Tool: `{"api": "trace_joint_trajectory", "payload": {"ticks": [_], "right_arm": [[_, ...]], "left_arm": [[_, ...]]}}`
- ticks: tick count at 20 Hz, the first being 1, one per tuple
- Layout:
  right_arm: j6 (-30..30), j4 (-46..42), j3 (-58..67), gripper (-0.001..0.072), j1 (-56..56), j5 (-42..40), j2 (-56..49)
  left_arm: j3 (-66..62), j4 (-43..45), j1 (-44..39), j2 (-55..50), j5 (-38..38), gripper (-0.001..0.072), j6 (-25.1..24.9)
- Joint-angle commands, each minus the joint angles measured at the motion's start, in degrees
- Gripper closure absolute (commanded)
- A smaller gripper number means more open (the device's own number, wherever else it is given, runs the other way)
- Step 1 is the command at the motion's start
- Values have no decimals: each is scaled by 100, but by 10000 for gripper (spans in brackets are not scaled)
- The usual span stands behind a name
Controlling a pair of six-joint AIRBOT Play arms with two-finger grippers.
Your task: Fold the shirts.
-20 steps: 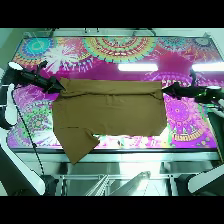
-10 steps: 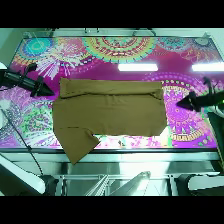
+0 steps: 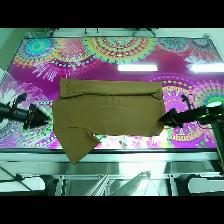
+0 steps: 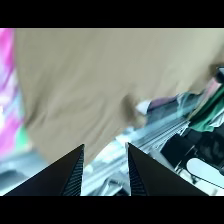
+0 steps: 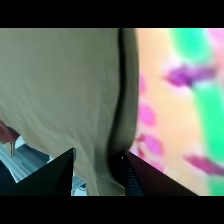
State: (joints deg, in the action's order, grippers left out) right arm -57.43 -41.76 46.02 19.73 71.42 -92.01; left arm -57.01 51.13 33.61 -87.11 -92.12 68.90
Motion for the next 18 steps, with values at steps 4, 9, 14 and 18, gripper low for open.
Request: {"api": "trace_joint_trajectory", "payload": {"ticks": [4,9,14,18], "right_arm": [[197,-302,-74,685,-444,-199,-44],[195,-299,-74,686,-446,-175,-44],[197,-149,-74,685,-450,-170,-44],[216,-153,-74,685,-444,68,-42]], "left_arm": [[1768,713,629,1261,933,412,61],[2518,737,83,1394,1637,168,105],[2798,-212,-807,1375,2833,169,-114],[2710,-282,-1364,693,2863,410,-212]]}}
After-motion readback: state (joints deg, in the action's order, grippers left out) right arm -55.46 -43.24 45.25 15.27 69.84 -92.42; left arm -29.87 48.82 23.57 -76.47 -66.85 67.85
